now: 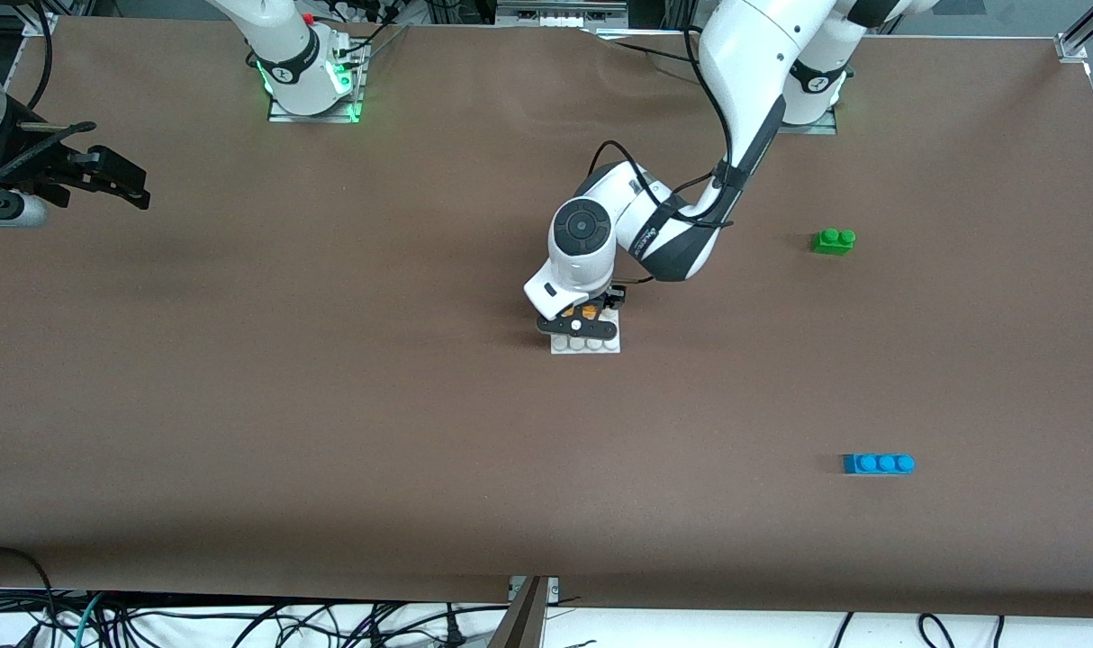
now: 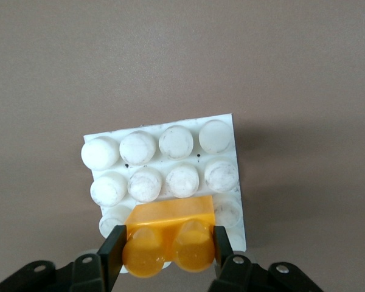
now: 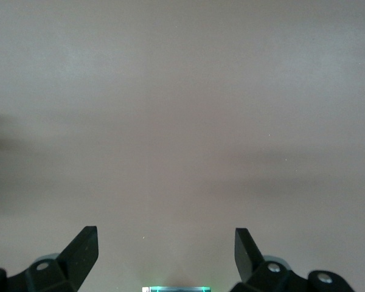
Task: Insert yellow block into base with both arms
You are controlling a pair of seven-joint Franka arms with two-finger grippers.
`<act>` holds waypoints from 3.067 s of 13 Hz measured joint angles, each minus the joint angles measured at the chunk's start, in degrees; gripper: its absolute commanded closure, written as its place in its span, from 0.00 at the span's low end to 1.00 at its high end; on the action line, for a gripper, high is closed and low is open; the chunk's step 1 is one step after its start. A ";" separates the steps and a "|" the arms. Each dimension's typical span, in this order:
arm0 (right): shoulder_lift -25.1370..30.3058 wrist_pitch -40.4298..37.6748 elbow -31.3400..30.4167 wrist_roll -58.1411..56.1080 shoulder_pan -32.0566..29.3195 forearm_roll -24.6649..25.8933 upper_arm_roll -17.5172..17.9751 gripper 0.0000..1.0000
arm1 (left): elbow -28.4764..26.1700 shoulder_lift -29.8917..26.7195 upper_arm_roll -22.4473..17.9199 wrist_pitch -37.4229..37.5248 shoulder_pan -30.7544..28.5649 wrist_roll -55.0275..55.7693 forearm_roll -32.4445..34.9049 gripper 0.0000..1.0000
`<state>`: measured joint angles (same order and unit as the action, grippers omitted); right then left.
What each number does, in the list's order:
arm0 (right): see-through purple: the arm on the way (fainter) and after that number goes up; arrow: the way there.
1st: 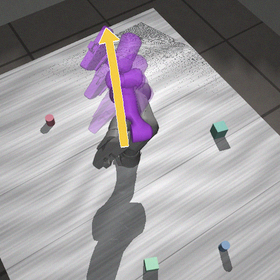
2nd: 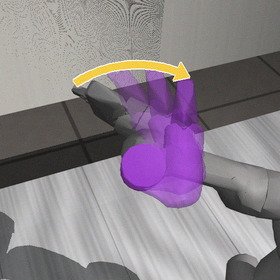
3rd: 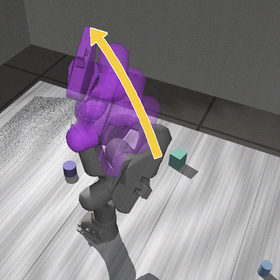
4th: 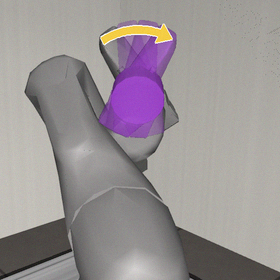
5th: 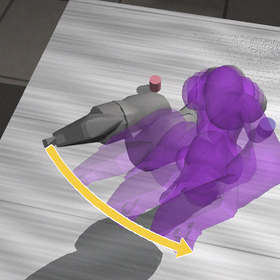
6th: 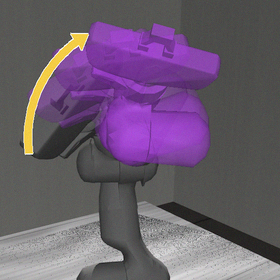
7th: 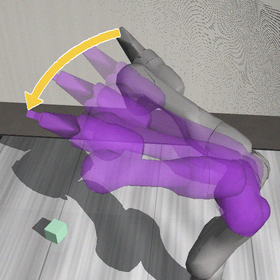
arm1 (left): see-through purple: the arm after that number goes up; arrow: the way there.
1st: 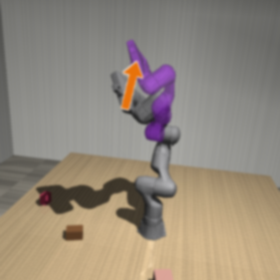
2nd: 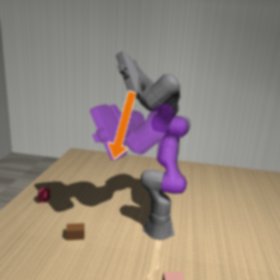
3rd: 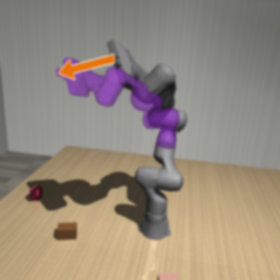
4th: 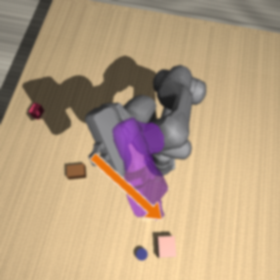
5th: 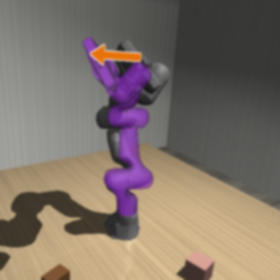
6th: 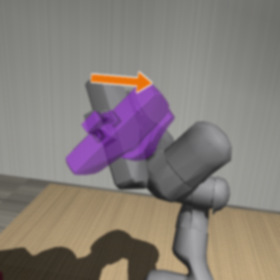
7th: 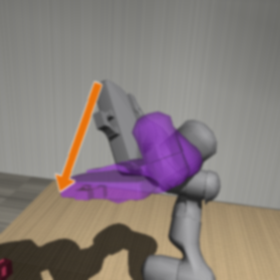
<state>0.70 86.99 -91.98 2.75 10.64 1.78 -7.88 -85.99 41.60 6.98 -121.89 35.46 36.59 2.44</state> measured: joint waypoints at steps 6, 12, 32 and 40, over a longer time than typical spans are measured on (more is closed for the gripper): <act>-0.07 0.00 0.00 0.00 0.00 0.00 0.00 0.01 | -0.19 0.38 -0.15 0.77 0.00 -0.04 0.01 0.75; -0.08 0.00 0.00 0.00 0.00 0.00 -0.06 0.01 | -0.30 0.45 -0.15 0.81 0.02 0.01 0.01 0.00; -0.17 -0.01 0.11 0.00 -0.04 0.00 -0.19 0.01 | 9.25 -27.38 -1.73 37.90 -28.16 -18.47 -3.52 0.00; -0.17 0.01 0.51 0.00 0.01 0.00 0.02 0.01 | -12.03 -41.55 -3.77 26.77 -34.77 -30.78 -4.78 0.00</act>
<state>0.54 87.00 -91.47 2.75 10.65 1.77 -7.86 -98.02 0.05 3.22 -95.12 0.69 5.81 -2.34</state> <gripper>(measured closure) 0.004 0.000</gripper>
